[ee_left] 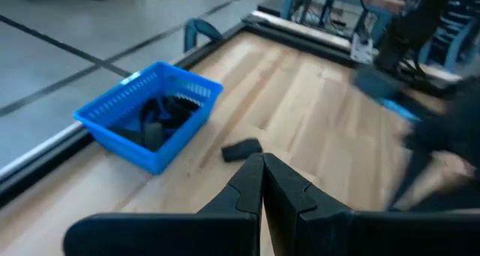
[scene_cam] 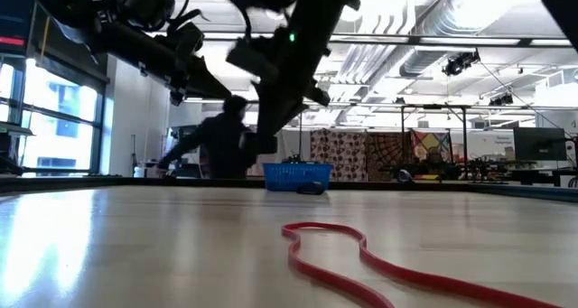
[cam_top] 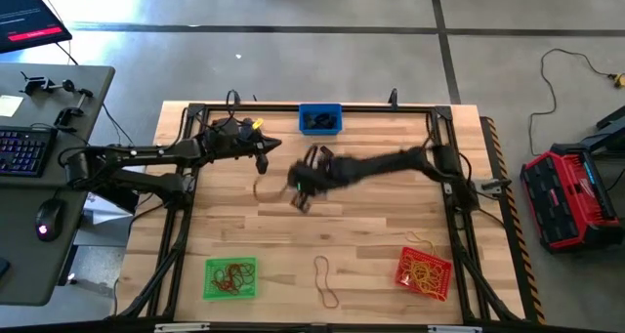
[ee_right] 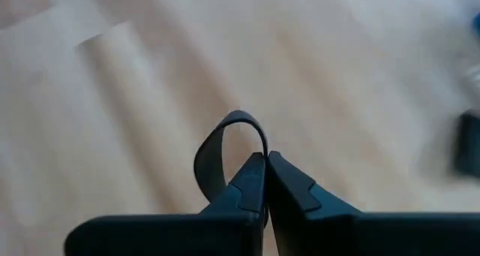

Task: Sort rubber bands into baskets
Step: Put the black rubber band into the blue basket

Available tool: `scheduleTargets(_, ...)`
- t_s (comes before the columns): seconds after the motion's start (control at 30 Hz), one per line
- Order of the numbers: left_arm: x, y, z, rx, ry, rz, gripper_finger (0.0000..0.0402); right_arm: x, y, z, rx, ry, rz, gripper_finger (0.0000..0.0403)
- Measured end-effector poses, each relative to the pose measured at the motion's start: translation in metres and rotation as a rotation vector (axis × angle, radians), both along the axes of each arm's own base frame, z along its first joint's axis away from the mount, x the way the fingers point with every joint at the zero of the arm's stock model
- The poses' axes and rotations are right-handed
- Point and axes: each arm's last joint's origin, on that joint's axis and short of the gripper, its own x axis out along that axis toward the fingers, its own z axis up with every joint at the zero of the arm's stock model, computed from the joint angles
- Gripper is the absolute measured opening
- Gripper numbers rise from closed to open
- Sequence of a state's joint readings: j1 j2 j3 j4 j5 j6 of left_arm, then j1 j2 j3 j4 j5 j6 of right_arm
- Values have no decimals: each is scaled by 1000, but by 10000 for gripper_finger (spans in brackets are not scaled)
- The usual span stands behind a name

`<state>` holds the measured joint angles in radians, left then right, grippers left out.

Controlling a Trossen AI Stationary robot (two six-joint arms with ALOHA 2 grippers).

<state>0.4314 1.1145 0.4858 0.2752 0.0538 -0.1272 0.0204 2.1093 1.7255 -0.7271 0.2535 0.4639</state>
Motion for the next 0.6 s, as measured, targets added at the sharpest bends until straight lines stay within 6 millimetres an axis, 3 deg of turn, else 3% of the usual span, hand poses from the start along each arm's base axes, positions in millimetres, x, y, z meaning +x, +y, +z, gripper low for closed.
scheduleTargets(0.27, -4, 11, 3, 14, -34, 57, 0, -11, -119, 14, 27, -2, 77, 0)
scheduleTargets(0.6, -6, 15, 3, -6, -46, 224, 0, -69, -251, 16, 82, -48, -12, 0)
